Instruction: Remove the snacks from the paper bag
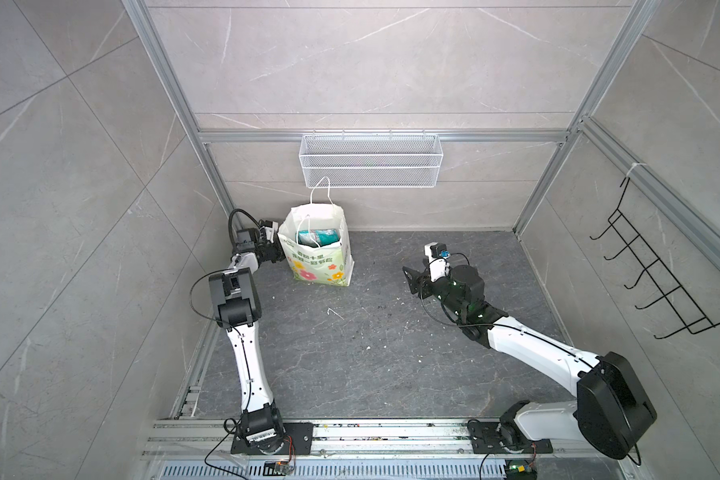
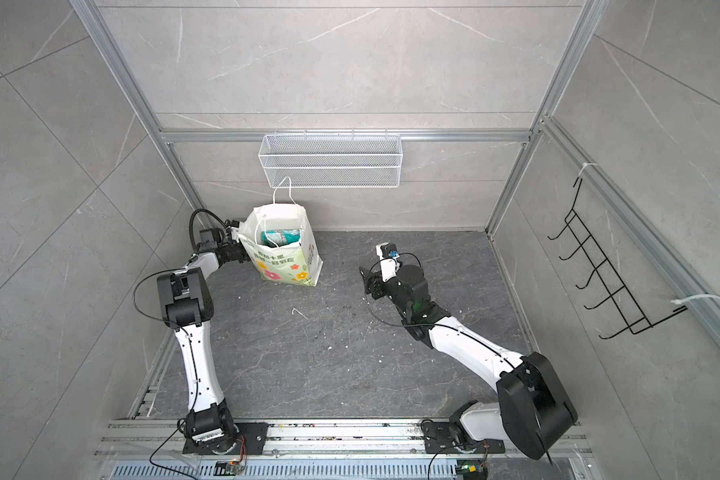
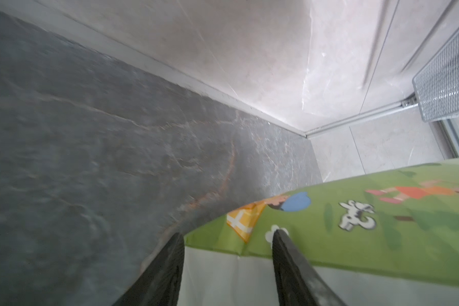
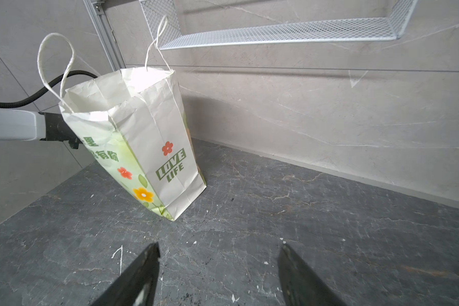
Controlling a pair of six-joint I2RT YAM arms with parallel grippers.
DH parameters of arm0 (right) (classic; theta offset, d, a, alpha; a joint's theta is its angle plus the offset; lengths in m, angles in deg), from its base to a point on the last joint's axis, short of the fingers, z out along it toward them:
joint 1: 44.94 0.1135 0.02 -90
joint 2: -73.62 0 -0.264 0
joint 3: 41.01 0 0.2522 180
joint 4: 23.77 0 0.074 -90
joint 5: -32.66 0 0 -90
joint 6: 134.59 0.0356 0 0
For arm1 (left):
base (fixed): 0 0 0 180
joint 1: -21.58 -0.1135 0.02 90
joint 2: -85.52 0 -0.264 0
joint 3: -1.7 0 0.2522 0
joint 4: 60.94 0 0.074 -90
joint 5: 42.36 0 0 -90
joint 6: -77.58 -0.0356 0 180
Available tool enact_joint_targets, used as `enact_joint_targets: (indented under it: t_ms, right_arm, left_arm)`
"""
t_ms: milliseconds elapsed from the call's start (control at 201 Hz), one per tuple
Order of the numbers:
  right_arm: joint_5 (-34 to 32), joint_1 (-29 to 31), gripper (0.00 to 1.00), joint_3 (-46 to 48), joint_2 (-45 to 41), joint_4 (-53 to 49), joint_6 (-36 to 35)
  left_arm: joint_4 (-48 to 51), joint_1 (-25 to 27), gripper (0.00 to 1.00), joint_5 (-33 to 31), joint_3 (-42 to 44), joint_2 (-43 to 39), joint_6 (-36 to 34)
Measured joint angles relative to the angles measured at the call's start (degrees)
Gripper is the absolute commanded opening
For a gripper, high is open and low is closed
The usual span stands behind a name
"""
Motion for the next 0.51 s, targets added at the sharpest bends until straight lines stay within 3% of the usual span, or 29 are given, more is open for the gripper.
enact_joint_targets:
  t_ms: [35, 85, 105, 204, 363, 508]
  right_arm:
    - [-1.0, 0.0, 0.75, 0.0, 0.1, 0.4, 0.4]
    - [-4.8, 0.2, 0.97, 0.0, 0.3, 0.9, 2.8]
    - [-6.4, 0.3, 1.00, 0.0, 0.4, 1.0, 3.3]
    - [-14.1, -1.3, 0.99, -0.7, 0.9, -0.9, 12.0]
    - [-8.5, -10.6, 0.94, -1.7, 2.6, -2.8, 20.3]
    - [-6.5, -10.8, 0.93, -3.7, 3.0, -7.7, 21.6]
  left_arm:
    - [-1.0, 0.5, 0.56, -0.4, 2.2, -1.5, 0.0]
    - [-2.4, 1.2, 0.56, -1.0, 5.1, -3.3, -0.1]
    - [-3.0, 1.4, 0.56, -1.3, 6.1, -3.9, -0.1]
    - [-5.4, 3.2, 0.57, -2.4, 11.4, -7.2, -0.1]
    - [-8.5, 6.8, 0.57, -3.9, 18.4, -11.4, -0.2]
    - [-9.7, 10.1, 0.57, -5.9, 23.7, -14.9, 0.0]
